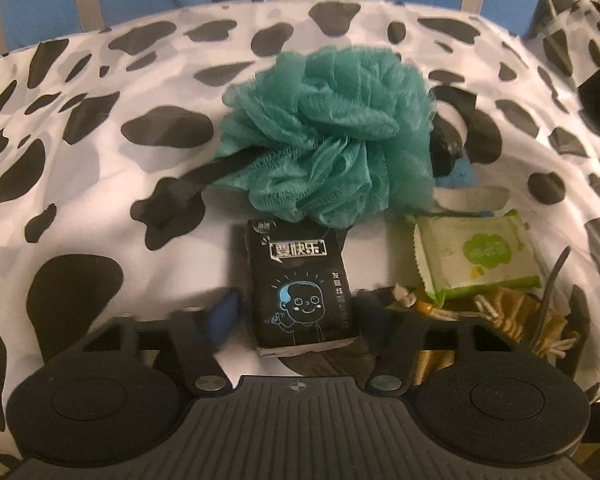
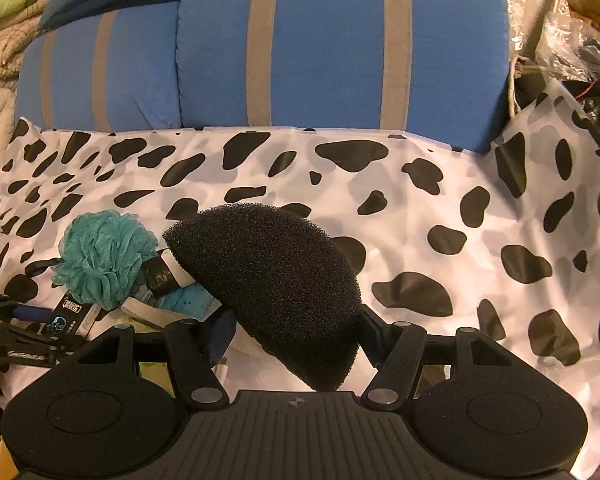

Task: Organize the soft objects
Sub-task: 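Close right gripper on the black foam sponge while left gripper closes on the black tissue pack, then carry the sponge in the right gripper and the tissue pack in the left gripper to the box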

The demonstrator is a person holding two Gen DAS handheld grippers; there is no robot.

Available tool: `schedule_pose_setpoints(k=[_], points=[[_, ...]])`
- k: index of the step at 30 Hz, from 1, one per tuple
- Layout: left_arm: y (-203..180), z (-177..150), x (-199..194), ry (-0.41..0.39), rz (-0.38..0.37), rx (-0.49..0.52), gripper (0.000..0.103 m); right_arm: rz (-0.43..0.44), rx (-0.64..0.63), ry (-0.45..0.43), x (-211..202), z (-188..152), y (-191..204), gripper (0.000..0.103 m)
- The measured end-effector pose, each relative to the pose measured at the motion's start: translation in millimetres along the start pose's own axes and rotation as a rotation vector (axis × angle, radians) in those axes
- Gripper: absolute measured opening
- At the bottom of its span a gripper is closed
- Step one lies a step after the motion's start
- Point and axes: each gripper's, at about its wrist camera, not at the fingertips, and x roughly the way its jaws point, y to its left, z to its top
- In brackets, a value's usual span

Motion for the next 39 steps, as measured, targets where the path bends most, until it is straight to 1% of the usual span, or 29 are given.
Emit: schedule_pose_setpoints(k=[4, 12, 23, 27, 33, 39], points=[[-2.6, -0.5, -4.2, -0.008, 0.039, 0.017, 0.048, -0.009, 0.003, -0.004, -6.5, -3.6, -5.9, 0.067], [0.2, -3.6, -17.4, -0.026, 0.014, -0.003, 0.048, -0.011, 0.030, -0.010, -15.0, -7.9, -12.1, 0.067], [4.5, -17.1, -47.9, -0.084, -0.023, -0.006, 0.048, 0.014, -0.009, -0.010, -20.7, -15.7, 14.8, 0.067], [8.9, -24.5, -58.4, -0.102, -0.047, -0.024, 0.048, 0.027, -0.021, -0.009, -25.2, -21.2, 24.9, 0.067], [12.3, -42.5, -79.9, -0.119, -0.104, -0.050, 0.048, 0.059, -0.045, -0.005, -37.4, -34.9, 42.7, 0.067], [7.3, -62.1, -95.1, -0.128, -0.138, -0.034, 0.048, 0.098, -0.068, 0.011, -49.6, -52.7, 60.5, 0.067]])
